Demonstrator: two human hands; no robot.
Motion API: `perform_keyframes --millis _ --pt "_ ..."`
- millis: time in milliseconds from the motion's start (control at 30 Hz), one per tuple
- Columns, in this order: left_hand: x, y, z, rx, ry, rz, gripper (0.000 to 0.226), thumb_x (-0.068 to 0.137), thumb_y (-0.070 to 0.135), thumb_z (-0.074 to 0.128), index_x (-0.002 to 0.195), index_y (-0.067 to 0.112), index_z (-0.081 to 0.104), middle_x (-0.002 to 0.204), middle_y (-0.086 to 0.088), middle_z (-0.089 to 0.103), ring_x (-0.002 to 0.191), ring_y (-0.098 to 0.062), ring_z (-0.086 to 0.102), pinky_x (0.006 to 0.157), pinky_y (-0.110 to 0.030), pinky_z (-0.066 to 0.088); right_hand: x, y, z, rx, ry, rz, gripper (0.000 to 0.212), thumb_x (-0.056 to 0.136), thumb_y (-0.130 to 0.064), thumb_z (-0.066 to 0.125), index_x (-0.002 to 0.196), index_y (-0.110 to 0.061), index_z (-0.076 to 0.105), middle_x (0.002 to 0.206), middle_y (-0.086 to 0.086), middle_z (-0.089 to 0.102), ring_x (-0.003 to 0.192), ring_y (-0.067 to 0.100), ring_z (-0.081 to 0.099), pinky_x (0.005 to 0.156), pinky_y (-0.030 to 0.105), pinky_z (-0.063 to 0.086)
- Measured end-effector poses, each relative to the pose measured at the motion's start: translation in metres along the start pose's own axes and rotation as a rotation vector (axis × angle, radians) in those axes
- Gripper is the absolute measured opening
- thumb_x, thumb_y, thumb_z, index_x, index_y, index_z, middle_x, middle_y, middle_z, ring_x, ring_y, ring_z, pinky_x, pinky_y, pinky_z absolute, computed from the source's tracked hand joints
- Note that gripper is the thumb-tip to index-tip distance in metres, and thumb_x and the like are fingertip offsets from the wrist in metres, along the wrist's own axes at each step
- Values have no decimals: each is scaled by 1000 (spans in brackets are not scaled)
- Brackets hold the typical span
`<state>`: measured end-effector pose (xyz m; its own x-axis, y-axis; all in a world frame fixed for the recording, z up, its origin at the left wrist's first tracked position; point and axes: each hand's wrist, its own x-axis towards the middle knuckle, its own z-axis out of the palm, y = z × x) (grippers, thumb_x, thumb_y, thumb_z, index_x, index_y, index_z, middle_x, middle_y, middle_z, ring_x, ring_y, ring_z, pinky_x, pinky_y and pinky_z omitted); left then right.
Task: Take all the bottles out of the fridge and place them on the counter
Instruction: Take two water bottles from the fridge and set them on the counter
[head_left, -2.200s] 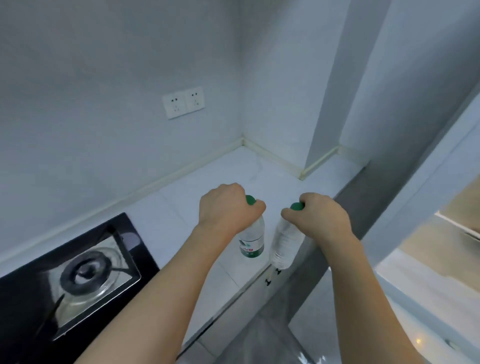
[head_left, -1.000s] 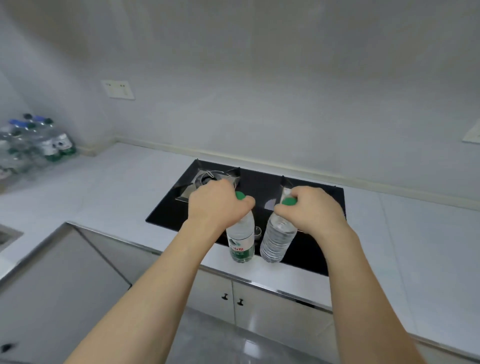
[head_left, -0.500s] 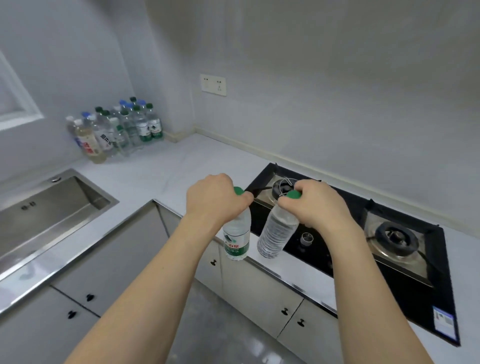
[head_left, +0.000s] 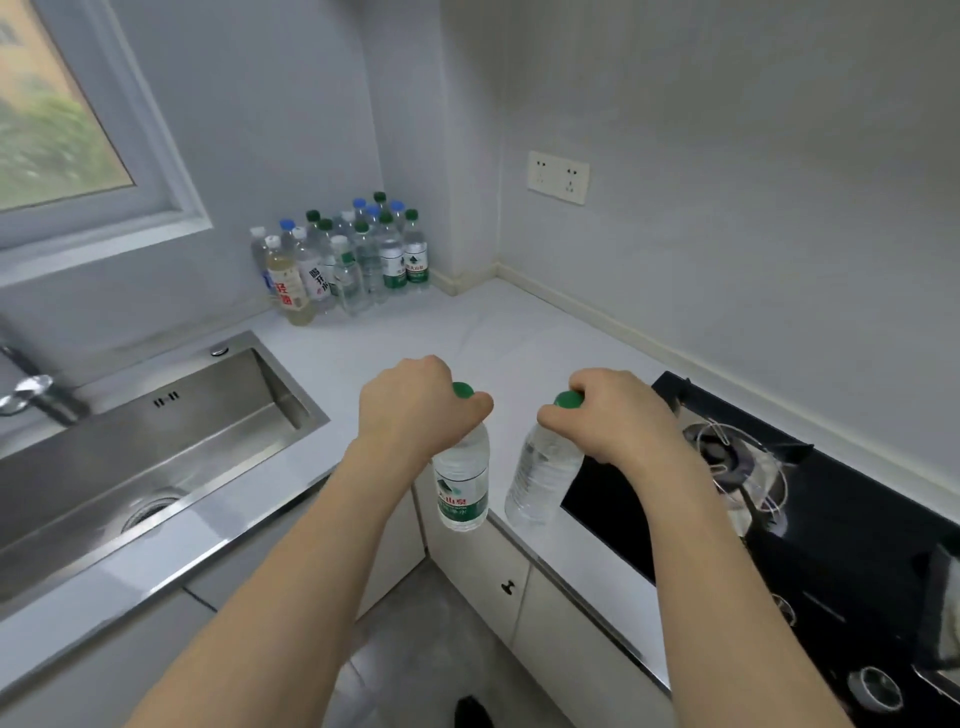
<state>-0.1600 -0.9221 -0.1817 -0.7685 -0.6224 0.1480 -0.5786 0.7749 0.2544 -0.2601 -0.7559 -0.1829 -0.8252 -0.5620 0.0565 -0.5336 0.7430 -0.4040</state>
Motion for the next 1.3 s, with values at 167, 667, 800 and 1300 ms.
perform_keyframes --millis 167,667,800,1300 --pt "69 -21 0 16 20 -46 41 73 45 57 59 12 37 54 -1 43 48 -21 36 48 -24 27 76 -22 9 54 -35 -16 34 69 -43 59 64 -17 39 61 1 47 51 20 43 52 28 35" --pt "236 -101 4 8 31 -171 41 76 51 57 61 14 46 54 1 42 49 -19 39 49 -22 31 255 -92 44 57 -74 -87 35 73 -41 62 64 -17 39 62 -1 44 55 19 39 51 27 28" --pt "278 -130 7 11 21 -169 40 75 50 57 59 15 46 50 3 41 47 -18 38 49 -22 32 297 -121 64 42 -91 -88 34 72 -42 62 64 -17 41 62 -1 46 55 18 41 49 27 27" --pt "412 -250 14 -20 -18 -209 37 73 47 55 60 13 48 55 1 50 52 -19 46 51 -26 35 440 -233 136 25 -163 -143 32 73 -39 62 65 -17 42 63 -2 46 56 17 41 49 27 27"
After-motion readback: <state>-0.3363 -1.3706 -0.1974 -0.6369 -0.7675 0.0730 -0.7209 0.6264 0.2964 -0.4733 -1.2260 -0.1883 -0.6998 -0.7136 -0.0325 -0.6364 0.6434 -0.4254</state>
